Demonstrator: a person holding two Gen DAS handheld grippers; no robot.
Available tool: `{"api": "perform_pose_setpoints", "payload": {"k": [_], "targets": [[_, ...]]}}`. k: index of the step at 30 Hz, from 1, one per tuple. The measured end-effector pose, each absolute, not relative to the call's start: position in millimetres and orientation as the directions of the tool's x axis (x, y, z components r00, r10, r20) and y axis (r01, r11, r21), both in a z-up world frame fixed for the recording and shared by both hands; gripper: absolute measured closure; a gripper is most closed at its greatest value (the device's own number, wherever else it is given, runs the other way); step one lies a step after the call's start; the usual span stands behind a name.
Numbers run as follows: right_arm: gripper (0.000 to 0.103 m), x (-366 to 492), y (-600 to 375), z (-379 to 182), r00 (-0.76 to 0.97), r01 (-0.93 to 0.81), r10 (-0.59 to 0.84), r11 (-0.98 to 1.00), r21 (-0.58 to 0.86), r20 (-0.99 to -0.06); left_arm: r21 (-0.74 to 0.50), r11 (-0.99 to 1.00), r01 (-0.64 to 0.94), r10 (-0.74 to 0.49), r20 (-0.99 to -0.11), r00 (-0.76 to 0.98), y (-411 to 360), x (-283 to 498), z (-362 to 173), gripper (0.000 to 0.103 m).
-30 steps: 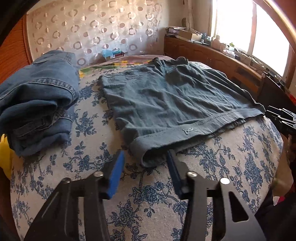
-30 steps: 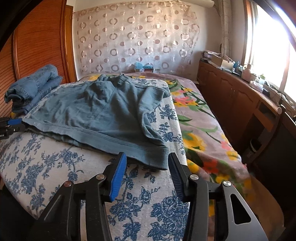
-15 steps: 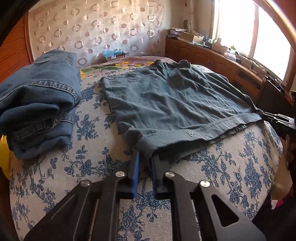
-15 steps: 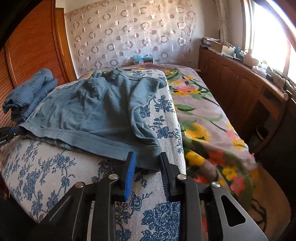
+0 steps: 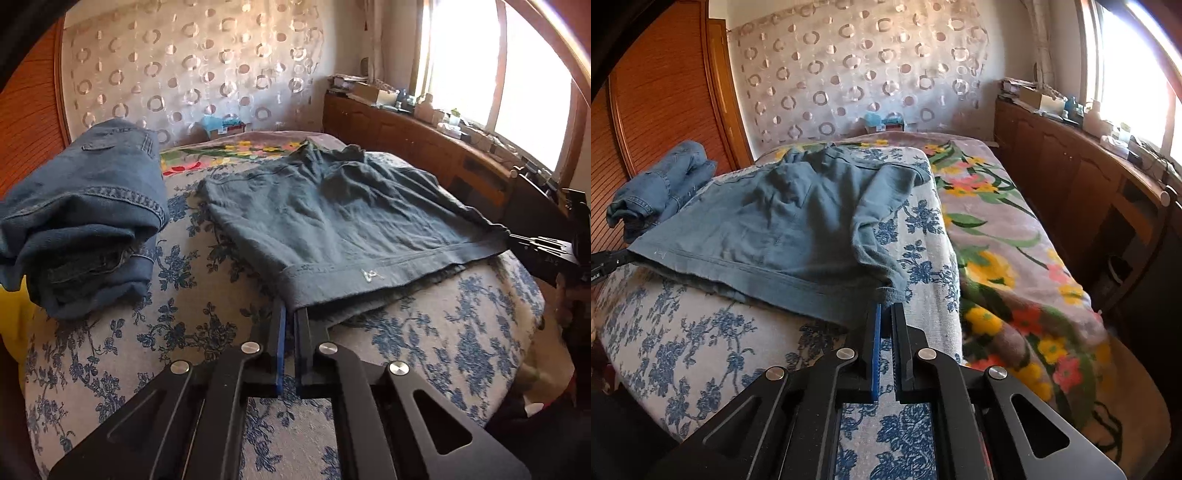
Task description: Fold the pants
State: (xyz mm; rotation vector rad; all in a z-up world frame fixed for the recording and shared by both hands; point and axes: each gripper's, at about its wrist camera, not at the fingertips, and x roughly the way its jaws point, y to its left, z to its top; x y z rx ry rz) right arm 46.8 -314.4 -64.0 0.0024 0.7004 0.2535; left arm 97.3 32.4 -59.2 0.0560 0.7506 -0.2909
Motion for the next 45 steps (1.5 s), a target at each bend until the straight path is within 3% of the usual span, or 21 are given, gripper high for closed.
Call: {"api": "perform_pose_setpoints", "payload": {"k": [11,24,34,37,44,45], "targets": [[0.098,21,-317,-48,0.718,-0.278,0.267,0.957,0.087,-0.643,-0.078,0.959,0.273,-0.260,-0.625,0.735,50,64,-40,0.099],[0.098,-18,-333,-39,0.686,-0.309,0.307,0.944,0.117,-0.660,-0.092,0.959,0.267,-0.261,-0.651,0.712,58,23,-52,0.099],[0.098,-3,-319,-65,0.652,-0.299,0.298,0.946,0.124,-0.697,-0.102,0.964,0.244,-0.243,-0.707,0.664,62,26,-77,0.098],[0.098,2,-319,-58,0.665,-0.299,0.298,0.946,0.122,-0.685,-0.100,0.963,0.250,-0.246,-0.703,0.667,62,24,-75,0.094],[0.098,2,-308,-42,0.706,-0.322,0.317,0.940,0.111,-0.633,-0.067,0.971,0.228,-0.213,-0.670,0.711,66,22,-60,0.061],[0.098,2,-304,-39,0.710,-0.328,0.322,0.938,0.110,-0.626,-0.061,0.971,0.231,-0.212,-0.666,0.715,66,22,-58,0.060]]}}
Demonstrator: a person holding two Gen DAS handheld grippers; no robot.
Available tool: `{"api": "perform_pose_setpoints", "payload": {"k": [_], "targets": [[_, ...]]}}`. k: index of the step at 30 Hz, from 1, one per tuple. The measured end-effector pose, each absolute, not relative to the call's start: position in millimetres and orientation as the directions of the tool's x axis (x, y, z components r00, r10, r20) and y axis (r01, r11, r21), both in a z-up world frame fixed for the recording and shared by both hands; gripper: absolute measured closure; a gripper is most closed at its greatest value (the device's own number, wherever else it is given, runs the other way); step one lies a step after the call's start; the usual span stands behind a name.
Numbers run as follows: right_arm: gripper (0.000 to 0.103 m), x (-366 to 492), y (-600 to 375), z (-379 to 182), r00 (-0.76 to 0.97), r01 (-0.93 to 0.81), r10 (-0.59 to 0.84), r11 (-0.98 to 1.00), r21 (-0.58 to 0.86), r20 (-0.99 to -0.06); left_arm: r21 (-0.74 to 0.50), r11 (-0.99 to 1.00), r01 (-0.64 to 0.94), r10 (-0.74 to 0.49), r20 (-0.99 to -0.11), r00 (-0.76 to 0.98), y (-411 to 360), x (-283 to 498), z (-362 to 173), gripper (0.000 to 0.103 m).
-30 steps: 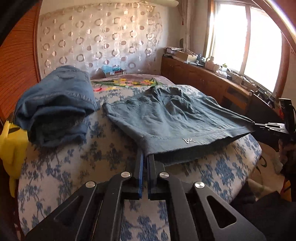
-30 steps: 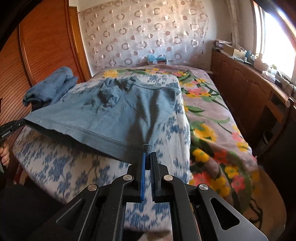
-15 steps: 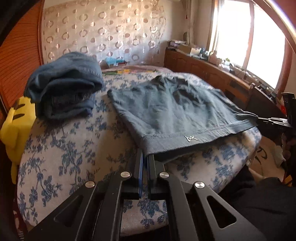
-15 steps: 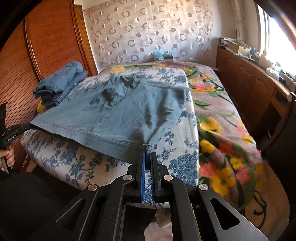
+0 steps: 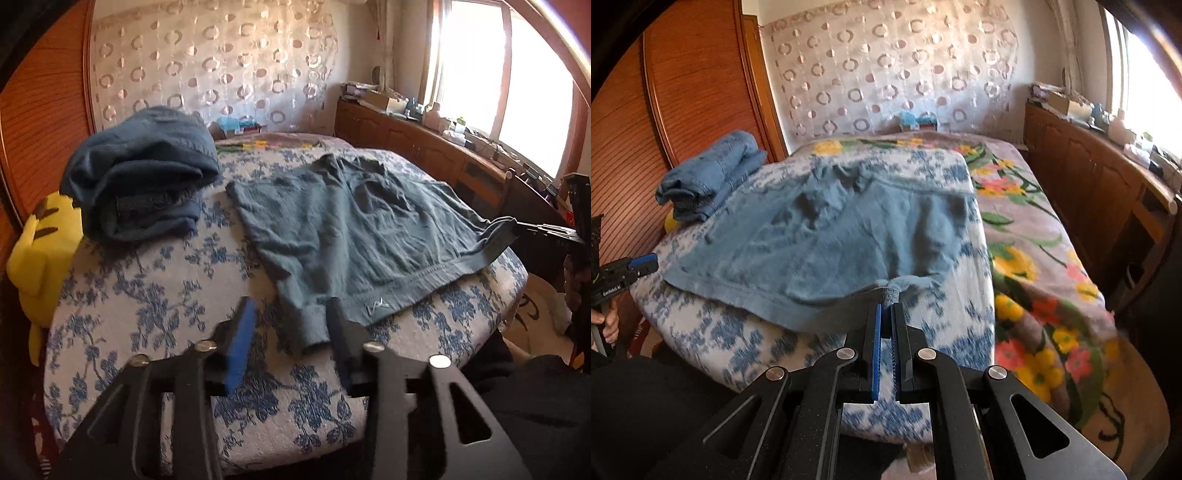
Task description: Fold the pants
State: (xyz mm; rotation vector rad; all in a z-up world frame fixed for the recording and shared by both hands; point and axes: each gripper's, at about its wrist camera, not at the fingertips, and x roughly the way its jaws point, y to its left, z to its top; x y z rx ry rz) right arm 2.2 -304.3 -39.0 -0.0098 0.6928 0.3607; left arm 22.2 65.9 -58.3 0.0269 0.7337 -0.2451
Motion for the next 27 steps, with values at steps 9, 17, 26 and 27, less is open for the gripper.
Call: {"api": "perform_pose_setpoints", "payload": {"k": [9,17,26,27], "targets": [[0.098,6,-278,-34,0.709,-0.398,0.380,0.911,0.107,-0.595,-0.060,0.978,0.198,-0.186,-0.668,0.720,69,47,-60,0.018],[0.098,22,-239,-27,0.686,-0.495,0.452,0.864,0.090,-0.570,-0.028,0.984,0.176,-0.149,-0.669,0.728,69,54,-65,0.018],[0.098,36,-176,-22,0.612,-0.633,0.564,0.769,0.084,-0.554,-0.014,0.990,0.138,-0.113,-0.664,0.739,84,53,-61,0.018],[0.098,38,-170,-22,0.602,-0.645,0.574,0.759,0.085,-0.556,-0.012,0.991,0.133,-0.107,-0.664,0.740,87,52,-61,0.018]]}}
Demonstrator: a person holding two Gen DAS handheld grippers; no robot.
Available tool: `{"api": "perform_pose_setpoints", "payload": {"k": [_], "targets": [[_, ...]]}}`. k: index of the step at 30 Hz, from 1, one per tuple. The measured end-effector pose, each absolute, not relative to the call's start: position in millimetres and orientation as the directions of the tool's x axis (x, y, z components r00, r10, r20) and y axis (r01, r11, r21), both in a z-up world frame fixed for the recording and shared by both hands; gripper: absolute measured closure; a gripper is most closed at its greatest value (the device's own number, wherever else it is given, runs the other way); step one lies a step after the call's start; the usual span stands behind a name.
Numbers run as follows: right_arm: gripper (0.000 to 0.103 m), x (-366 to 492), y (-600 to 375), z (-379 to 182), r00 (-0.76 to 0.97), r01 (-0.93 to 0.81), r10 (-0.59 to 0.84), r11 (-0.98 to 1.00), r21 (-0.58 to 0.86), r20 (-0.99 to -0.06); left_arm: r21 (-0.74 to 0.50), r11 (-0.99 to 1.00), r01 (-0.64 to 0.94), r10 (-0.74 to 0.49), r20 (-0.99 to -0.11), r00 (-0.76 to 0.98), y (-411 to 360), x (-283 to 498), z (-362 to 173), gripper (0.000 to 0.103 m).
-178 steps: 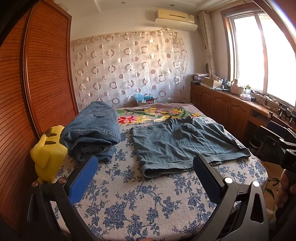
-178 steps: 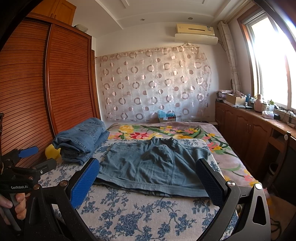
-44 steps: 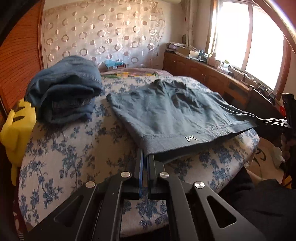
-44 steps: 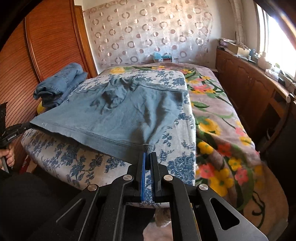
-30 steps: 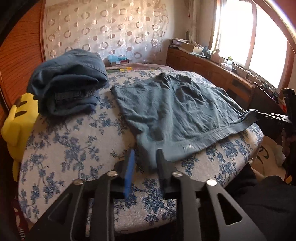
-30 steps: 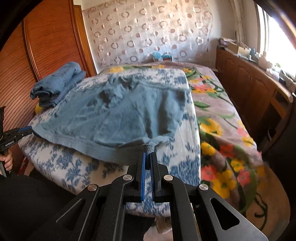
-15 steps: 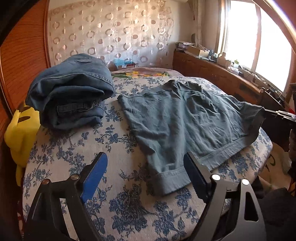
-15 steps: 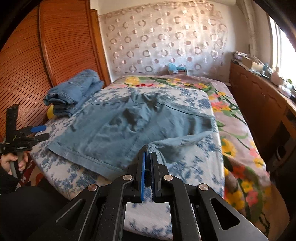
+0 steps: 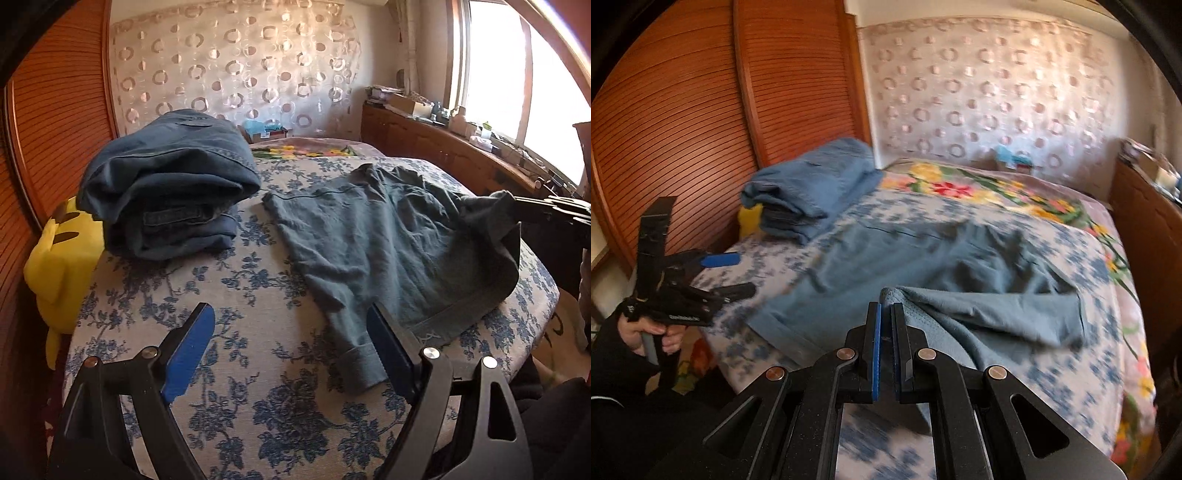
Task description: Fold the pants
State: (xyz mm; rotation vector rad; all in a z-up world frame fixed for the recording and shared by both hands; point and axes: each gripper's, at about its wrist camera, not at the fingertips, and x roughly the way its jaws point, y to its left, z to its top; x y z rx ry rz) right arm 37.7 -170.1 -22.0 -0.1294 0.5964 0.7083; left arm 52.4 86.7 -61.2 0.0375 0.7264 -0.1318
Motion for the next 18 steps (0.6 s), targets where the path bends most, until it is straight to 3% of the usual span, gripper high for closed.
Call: {"api": "perform_pose_setpoints", "payload": {"k": [10,13,18], "targets": [[0.098,50,-131,-37,0.520,-0.714,0.613,0.694,0.091,-0.595,-0.020,0.992,0.121,-0.103,-0.667,0.738,90,52,-61,0.018],[0.094,54,-134,-43,0.521,-0.709,0.605,0.700,0.091,-0.602,-0.019,0.991,0.131,-0.110,-0.668,0.736,85,54,-61,0.018],[0.076,57,-147,-44,0.553,-0.682,0.588,0.726,0.084,-0.590,-0.017,0.987,0.161,-0.130,-0.671,0.730,71,60,-61,0.018]]}}
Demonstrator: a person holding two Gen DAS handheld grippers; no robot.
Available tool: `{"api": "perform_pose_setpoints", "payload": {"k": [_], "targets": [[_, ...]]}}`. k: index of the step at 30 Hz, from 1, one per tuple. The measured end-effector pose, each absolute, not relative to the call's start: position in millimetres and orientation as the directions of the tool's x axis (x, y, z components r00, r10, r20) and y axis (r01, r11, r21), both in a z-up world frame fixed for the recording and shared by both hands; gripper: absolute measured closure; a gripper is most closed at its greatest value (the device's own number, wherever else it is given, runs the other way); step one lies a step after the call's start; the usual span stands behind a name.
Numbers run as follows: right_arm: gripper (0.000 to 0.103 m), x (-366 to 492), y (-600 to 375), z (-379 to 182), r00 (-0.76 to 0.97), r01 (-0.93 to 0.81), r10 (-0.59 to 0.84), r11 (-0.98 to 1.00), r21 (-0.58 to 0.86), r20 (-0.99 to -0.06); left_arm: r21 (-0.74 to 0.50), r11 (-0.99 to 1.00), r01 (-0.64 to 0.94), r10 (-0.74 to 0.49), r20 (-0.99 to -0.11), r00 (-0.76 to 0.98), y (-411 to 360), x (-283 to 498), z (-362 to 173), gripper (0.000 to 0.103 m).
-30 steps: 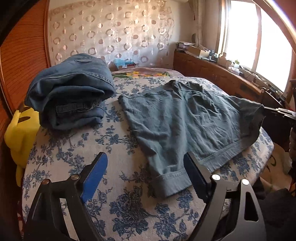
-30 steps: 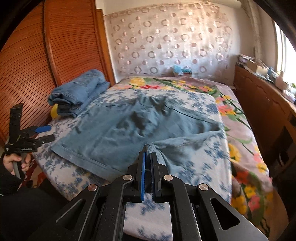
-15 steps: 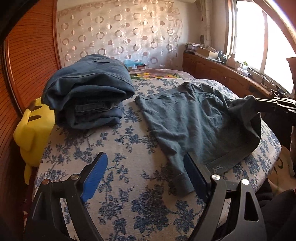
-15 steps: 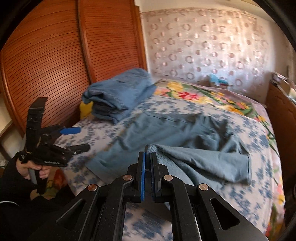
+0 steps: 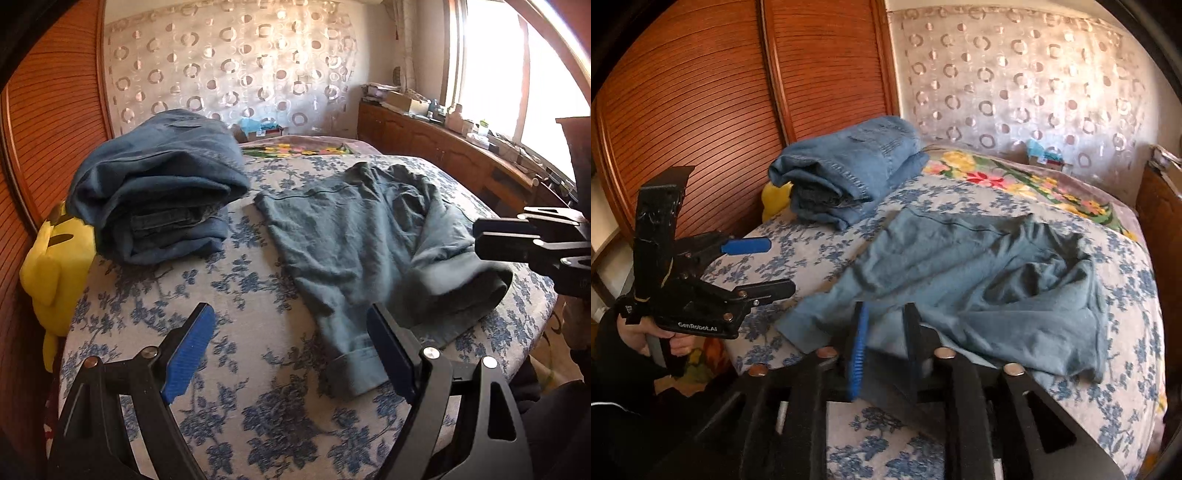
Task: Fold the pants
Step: 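Open the right gripper and release the folded leg, then grasp the hem of the other shorts leg with the left gripper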
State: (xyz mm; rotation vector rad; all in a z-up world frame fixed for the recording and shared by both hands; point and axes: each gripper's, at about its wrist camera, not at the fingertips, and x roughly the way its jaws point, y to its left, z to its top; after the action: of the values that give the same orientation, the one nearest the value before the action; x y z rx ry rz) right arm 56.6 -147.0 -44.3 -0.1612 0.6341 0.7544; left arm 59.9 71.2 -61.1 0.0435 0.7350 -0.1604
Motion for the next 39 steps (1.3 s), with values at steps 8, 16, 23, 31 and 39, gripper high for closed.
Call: {"api": "perform_pose_setpoints", "payload": {"k": [8,16,23,31,39], "targets": [[0.072,68,-182,-56,0.651,-0.556,0.470,0.830,0.047,-0.597,-0.010,0.971,0.240,-0.184,-0.676,0.714,39,73,-60,0.018],[0.063,84,-215,-76,0.695,-0.435,0.351,0.900,0.022,-0.628,-0.049,0.948,0.315,-0.261,-0.687,0.678,12,87,-62,0.022],[0.062,110,-222,-94,0.681,-0.394,0.291,0.919,-0.001,-0.671,-0.051,0.929,0.367,-0.289,-0.718,0.633,-8,93,-74,0.038],[0.062,132,-228,-102,0.670,-0.349,0.229,0.937,-0.026,-0.706,-0.054,0.922,0.384,-0.293,-0.746,0.598,-15,96,-85,0.057],[0.074,129,-226,-108,0.683,-0.374,0.250,0.927,-0.034,-0.686,-0.059,0.920,0.389,-0.301,-0.742,0.599,-17,92,-87,0.064]]}}
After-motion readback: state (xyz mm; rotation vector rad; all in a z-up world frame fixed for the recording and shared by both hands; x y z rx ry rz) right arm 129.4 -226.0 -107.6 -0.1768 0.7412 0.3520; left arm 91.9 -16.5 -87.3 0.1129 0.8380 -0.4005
